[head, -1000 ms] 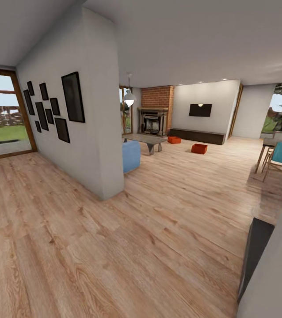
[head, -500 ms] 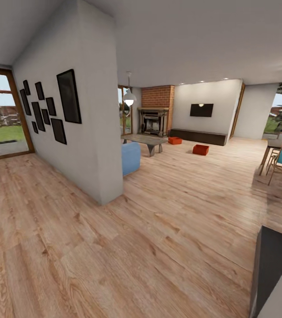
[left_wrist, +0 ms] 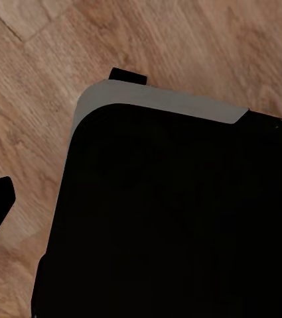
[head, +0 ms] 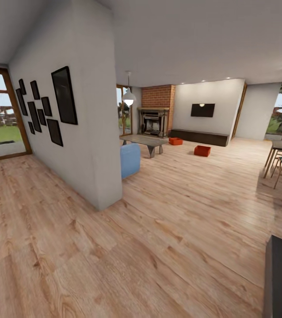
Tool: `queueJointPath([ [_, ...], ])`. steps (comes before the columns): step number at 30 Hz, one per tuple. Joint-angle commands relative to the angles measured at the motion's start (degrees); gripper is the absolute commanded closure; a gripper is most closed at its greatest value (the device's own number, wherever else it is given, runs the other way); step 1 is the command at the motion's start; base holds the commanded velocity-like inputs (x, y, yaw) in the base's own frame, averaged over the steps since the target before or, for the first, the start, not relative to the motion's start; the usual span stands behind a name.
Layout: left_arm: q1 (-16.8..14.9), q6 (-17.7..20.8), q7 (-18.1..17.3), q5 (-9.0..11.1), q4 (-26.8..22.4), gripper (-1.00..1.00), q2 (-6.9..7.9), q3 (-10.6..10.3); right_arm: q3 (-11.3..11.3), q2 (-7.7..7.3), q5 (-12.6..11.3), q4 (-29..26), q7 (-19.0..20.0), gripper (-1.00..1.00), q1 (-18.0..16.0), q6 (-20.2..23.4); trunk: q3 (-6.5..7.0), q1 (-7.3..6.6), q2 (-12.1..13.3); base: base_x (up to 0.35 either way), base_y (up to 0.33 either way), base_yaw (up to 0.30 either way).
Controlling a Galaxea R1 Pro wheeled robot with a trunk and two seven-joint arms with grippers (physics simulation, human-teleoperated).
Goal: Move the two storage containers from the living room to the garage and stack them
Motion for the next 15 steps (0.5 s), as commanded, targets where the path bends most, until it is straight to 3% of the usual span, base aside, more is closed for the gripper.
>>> queueJointPath([
  [1,0.0,-0.1,0.1,0.1,0.0,-1.0,-0.05,0.3,0.5,0.09,-0.6,0.2,0.1,-1.0,-0.1,-0.3,-0.05,0.03,0.0,0.325,0.0,0.0],
  [15,0.0,-0.7,0.1,-0.1,0.1,-1.0,-0.11,0.3,0.3,0.21,-0.8,0.2,0.1,-1.0,-0.1,-0.6,-0.05,0.03,0.0,0.325,0.0,-0.007],
])
